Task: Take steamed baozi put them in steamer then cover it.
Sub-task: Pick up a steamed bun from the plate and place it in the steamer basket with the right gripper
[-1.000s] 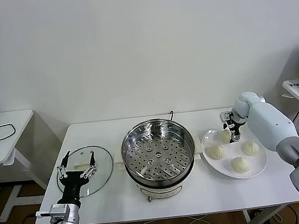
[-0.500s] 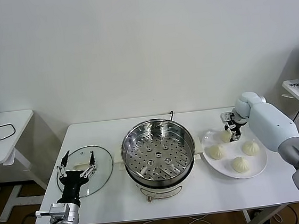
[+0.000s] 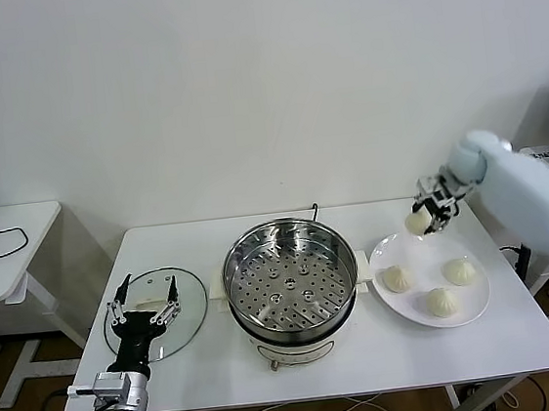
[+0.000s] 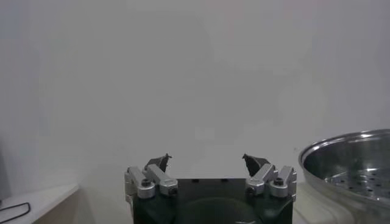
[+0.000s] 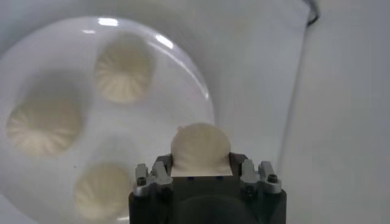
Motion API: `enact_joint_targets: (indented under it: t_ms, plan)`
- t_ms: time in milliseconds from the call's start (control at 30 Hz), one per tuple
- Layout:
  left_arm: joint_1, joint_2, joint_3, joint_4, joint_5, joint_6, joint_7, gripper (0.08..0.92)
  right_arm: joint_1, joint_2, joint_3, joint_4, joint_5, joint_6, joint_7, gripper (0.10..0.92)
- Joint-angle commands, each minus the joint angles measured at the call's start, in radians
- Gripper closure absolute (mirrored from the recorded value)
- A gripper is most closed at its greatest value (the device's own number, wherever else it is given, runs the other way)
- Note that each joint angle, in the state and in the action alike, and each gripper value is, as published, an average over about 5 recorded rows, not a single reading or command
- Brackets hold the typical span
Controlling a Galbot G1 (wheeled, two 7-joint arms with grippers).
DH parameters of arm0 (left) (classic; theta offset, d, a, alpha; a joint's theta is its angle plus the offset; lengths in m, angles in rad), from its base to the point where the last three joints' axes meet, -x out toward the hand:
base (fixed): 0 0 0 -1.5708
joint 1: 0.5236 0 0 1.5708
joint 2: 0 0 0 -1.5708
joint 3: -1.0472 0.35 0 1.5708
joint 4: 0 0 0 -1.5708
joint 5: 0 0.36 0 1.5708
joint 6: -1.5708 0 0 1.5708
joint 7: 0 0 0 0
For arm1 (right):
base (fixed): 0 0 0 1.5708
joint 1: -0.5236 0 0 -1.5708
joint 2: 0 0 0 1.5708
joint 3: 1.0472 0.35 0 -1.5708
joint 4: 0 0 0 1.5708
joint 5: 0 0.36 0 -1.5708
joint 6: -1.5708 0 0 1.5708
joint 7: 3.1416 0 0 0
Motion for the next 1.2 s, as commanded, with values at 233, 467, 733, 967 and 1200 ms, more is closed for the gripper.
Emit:
enact_joint_targets:
  t_ms: [233, 467, 733, 967, 1200]
  plan:
    - [0.021, 0.018, -0.074, -0.03, -0.031, 0.026, 0.003, 0.177, 0.443, 0.018, -0.397, 0.407, 0.289, 0.201, -0.133, 0.38]
    - [0.03, 0.021, -0.096, -0.034, -0.038, 0.029, 0.005, 0.177, 0.508, 0.206, -0.495, 0.394, 0.322, 0.346, -0.144, 0.381]
    - [0.031, 0.028, -0.117, -0.032, -0.039, 0.036, 0.013, 0.177, 0.472, 0.413, -0.513, 0.305, 0.295, 0.417, -0.125, 0.381]
    - [0.033, 0.04, -0.136, -0.015, -0.043, 0.032, 0.023, 0.177, 0.363, 0.518, -0.47, 0.194, 0.204, 0.476, -0.108, 0.381]
    - [0.031, 0.048, -0.154, 0.008, -0.046, 0.028, 0.032, 0.177, 0.228, 0.549, -0.42, 0.092, 0.106, 0.547, -0.091, 0.381]
